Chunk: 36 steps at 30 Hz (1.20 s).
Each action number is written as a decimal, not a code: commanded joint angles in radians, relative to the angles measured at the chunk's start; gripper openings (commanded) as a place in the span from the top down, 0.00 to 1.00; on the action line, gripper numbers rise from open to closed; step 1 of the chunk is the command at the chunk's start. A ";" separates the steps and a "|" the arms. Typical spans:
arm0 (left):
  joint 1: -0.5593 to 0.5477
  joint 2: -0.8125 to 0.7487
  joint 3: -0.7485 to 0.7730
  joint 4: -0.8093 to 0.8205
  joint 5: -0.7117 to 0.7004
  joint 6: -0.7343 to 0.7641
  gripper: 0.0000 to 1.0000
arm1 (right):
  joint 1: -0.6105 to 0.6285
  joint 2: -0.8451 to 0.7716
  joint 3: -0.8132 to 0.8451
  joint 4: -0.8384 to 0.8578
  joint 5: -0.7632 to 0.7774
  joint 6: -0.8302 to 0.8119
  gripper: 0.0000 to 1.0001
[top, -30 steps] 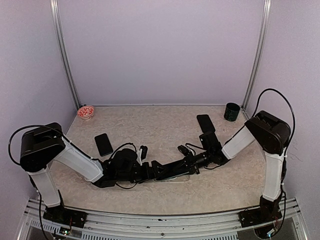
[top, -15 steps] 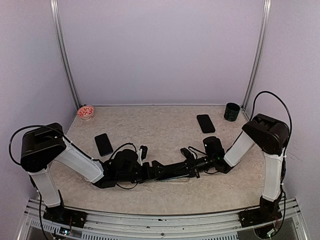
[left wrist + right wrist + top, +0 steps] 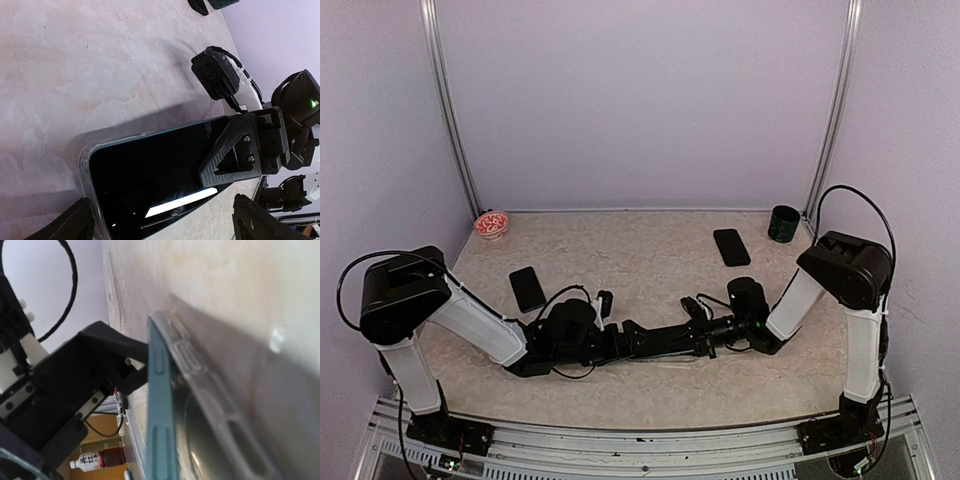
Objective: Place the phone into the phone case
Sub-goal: Install the phone into the phone case.
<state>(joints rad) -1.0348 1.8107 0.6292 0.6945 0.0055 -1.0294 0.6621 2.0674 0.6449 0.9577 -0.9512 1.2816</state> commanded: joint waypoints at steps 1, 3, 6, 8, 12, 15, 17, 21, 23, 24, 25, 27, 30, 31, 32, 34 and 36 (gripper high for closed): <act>-0.035 -0.007 0.008 0.054 0.094 -0.026 0.06 | 0.076 0.107 -0.016 -0.082 0.111 0.050 1.00; -0.034 -0.010 0.003 0.052 0.087 -0.025 0.06 | 0.078 0.117 -0.035 -0.016 0.099 0.069 1.00; -0.031 -0.031 -0.010 0.039 0.071 -0.018 0.06 | 0.076 0.128 -0.067 0.098 0.083 0.103 1.00; -0.025 -0.051 -0.021 0.030 0.064 -0.014 0.05 | 0.074 0.135 -0.080 0.167 0.067 0.122 1.00; -0.007 -0.092 -0.048 0.019 0.056 -0.010 0.04 | 0.074 0.161 -0.094 0.294 0.042 0.162 1.00; 0.002 -0.115 -0.055 0.005 0.054 0.000 0.04 | 0.073 0.183 -0.097 0.373 0.028 0.189 1.00; 0.005 -0.117 -0.056 0.002 0.060 0.005 0.04 | 0.074 0.191 -0.099 0.420 0.019 0.206 1.00; 0.007 -0.096 -0.054 0.032 0.100 0.001 0.05 | 0.073 0.183 -0.095 0.441 0.000 0.200 1.00; 0.007 -0.084 -0.050 0.046 0.117 -0.003 0.05 | 0.074 0.171 -0.094 0.438 -0.005 0.189 1.00; 0.009 -0.074 -0.046 0.049 0.124 -0.006 0.05 | 0.074 0.164 -0.093 0.437 -0.007 0.183 1.00; 0.010 -0.070 -0.045 0.053 0.132 -0.008 0.05 | 0.073 0.157 -0.092 0.430 -0.009 0.175 1.00; 0.013 -0.062 -0.045 0.073 0.151 -0.014 0.06 | 0.075 0.137 -0.086 0.381 -0.011 0.140 1.00; 0.020 -0.056 -0.043 0.093 0.179 -0.015 0.07 | 0.078 0.103 -0.071 0.278 -0.012 0.055 1.00; 0.024 -0.056 -0.043 0.101 0.189 -0.015 0.08 | 0.078 0.093 -0.063 0.248 -0.012 0.029 1.00; 0.028 -0.057 -0.043 0.108 0.199 -0.015 0.09 | 0.080 0.085 -0.057 0.217 -0.013 0.001 1.00; 0.036 -0.058 -0.044 0.119 0.216 -0.016 0.10 | 0.081 0.076 -0.047 0.180 -0.015 -0.040 1.00; 0.041 -0.062 -0.047 0.133 0.232 -0.018 0.11 | 0.082 0.075 -0.044 0.171 -0.018 -0.057 1.00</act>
<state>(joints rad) -1.0023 1.7557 0.5762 0.6922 0.1627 -1.0500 0.7193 2.1452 0.5907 1.2949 -0.9493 1.3293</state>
